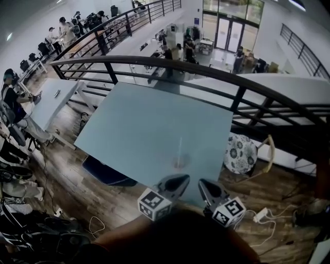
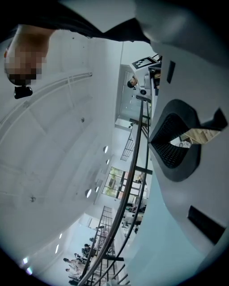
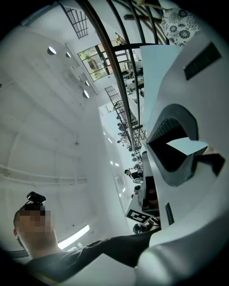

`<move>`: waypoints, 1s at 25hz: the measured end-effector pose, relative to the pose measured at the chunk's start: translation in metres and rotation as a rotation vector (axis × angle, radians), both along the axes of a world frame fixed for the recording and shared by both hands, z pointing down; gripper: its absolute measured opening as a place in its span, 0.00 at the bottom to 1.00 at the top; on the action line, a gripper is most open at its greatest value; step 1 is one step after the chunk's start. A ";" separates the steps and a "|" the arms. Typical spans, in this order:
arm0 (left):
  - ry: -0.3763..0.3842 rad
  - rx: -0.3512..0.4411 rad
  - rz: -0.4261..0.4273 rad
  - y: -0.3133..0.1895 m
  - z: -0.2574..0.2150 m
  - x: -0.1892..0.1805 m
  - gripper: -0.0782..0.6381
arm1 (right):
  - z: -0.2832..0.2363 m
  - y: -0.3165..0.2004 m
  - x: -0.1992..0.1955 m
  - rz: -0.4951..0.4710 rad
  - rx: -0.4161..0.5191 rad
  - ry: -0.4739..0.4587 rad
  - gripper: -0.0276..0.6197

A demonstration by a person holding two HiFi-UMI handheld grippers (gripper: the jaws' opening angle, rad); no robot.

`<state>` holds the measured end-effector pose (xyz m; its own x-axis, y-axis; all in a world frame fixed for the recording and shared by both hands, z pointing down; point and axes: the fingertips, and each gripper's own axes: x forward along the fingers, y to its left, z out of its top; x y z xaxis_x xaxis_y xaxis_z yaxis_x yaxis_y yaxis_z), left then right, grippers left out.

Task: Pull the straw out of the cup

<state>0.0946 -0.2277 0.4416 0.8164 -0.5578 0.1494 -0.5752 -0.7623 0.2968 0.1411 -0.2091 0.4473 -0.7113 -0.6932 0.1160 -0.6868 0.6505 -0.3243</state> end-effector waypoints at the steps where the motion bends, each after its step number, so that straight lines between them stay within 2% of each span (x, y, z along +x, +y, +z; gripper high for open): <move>1: 0.002 0.001 0.011 -0.005 0.000 -0.006 0.13 | 0.000 -0.004 -0.006 0.010 0.001 0.002 0.05; 16: 0.032 -0.016 0.151 -0.040 0.004 -0.088 0.13 | -0.004 -0.037 -0.096 0.142 -0.025 0.013 0.05; 21: 0.046 -0.049 0.160 -0.044 0.016 -0.101 0.13 | 0.002 -0.041 -0.105 0.164 -0.042 0.029 0.05; 25: 0.030 -0.079 0.157 -0.052 0.029 -0.107 0.13 | 0.006 -0.051 -0.103 0.180 -0.052 0.035 0.06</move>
